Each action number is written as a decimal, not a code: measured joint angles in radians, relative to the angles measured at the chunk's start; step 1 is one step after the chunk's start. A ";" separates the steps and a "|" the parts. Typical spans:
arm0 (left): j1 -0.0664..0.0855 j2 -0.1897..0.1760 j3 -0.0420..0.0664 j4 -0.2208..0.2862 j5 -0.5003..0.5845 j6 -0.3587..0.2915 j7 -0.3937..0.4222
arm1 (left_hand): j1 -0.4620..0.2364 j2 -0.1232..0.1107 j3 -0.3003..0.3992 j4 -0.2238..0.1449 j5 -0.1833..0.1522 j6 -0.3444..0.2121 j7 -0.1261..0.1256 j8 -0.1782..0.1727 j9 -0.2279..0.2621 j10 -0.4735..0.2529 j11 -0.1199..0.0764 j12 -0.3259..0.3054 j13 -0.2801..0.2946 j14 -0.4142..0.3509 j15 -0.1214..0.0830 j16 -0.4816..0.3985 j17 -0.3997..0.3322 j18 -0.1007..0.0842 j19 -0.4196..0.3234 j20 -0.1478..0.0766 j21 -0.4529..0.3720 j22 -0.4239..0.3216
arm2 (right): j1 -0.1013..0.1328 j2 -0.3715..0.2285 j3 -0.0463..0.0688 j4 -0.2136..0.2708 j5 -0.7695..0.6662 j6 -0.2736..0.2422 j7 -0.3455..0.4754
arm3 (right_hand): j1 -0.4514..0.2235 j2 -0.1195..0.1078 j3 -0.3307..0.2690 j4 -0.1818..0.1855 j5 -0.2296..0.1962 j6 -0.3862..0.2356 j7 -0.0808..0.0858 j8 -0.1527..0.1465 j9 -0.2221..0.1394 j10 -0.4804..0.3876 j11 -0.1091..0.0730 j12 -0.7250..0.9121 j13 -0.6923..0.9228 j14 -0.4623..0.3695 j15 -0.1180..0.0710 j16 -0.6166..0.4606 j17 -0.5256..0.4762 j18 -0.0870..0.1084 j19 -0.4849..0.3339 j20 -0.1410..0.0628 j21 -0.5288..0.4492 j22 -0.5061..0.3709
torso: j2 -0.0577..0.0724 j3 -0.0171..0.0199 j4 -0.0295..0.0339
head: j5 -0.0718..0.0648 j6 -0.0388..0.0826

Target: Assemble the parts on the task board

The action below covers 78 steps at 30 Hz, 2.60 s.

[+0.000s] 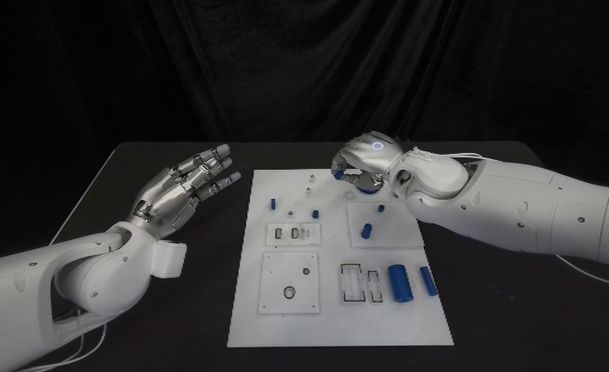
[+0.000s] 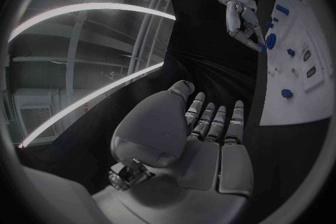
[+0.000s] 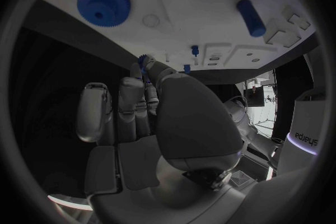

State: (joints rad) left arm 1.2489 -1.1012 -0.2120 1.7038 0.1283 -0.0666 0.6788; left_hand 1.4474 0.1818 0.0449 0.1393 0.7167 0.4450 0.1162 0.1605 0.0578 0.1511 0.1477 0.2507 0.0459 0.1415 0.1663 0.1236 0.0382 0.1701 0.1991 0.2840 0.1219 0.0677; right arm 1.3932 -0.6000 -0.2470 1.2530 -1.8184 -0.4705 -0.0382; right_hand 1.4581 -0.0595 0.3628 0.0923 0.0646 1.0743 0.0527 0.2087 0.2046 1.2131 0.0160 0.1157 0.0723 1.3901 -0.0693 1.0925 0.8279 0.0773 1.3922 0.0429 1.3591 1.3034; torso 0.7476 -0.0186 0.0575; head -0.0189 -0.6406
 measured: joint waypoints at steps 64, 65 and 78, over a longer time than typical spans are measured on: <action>0.000 0.036 0.000 -0.025 0.011 0.018 0.000 | 0.000 0.000 0.010 -0.001 0.000 -0.004 0.004 0.000 0.000 0.003 0.003 0.004 0.000 0.000 0.007 0.004 0.000 0.000 0.004 0.004 0.000 0.000 | -0.039 0.242 0.003 -0.275 0.068 0.108 0.010 | -0.042 -0.020 -0.021 0.041 0.007 -0.192 0.008 -0.137 0.057 -0.216 0.069 -0.050 -0.006 -0.069 0.051 -0.077 -0.082 0.001 -0.058 0.045 -0.070 -0.052 | 0.006 -0.0004 0.0077 | -0.016 -0.003; 0.000 0.036 0.000 -0.025 0.011 0.019 0.000 | 0.000 0.000 0.010 -0.001 0.000 -0.004 0.004 0.000 0.000 0.003 0.003 0.004 0.000 0.000 0.007 0.004 0.000 0.000 0.004 0.004 0.000 0.000 | -0.039 0.242 0.003 -0.275 0.068 0.115 0.007 | -0.042 -0.020 -0.027 0.043 0.004 -0.218 0.007 -0.142 0.045 -0.247 0.074 -0.050 -0.006 -0.082 0.056 -0.093 -0.100 0.001 -0.072 0.049 -0.086 -0.065 | 0.006 -0.0004 0.0077 | -0.016 -0.003; 0.000 0.038 0.000 -0.032 0.011 0.022 0.000 | 0.000 0.000 0.012 -0.004 0.000 -0.007 0.007 0.000 0.000 -0.001 0.007 0.004 0.000 0.000 0.007 0.004 0.000 0.000 0.004 0.004 0.000 0.000 | -0.039 0.224 0.004 -0.269 0.068 0.147 -0.021 | -0.029 -0.005 -0.101 0.009 0.006 -0.609 -0.054 -0.159 -0.104 -0.468 0.071 -0.050 0.010 -0.171 0.065 -0.171 -0.196 0.017 -0.136 0.064 -0.182 -0.124 | 0.005 -0.0001 0.0077 | -0.016 -0.005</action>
State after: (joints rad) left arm 1.2487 -1.0636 -0.2121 1.6713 0.1395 -0.0442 0.6791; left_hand 1.4474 0.1818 0.0572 0.1352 0.7166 0.4376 0.1235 0.1604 0.0577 0.1505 0.1542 0.2544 0.0459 0.1415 0.1735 0.1275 0.0379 0.1701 0.2029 0.2877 0.1219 0.0677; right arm 1.3541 -0.3758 -0.2429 0.9844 -1.7505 -0.3235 -0.0589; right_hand 1.4292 -0.0647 0.2618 0.1015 0.0709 0.4651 -0.0010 0.0501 0.1011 0.7455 0.0868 0.0655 0.0822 1.2188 -0.0046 0.9214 0.6323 0.0946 1.2559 0.1072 1.1773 1.1793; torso 0.7531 -0.0187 0.0652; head -0.0345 -0.6460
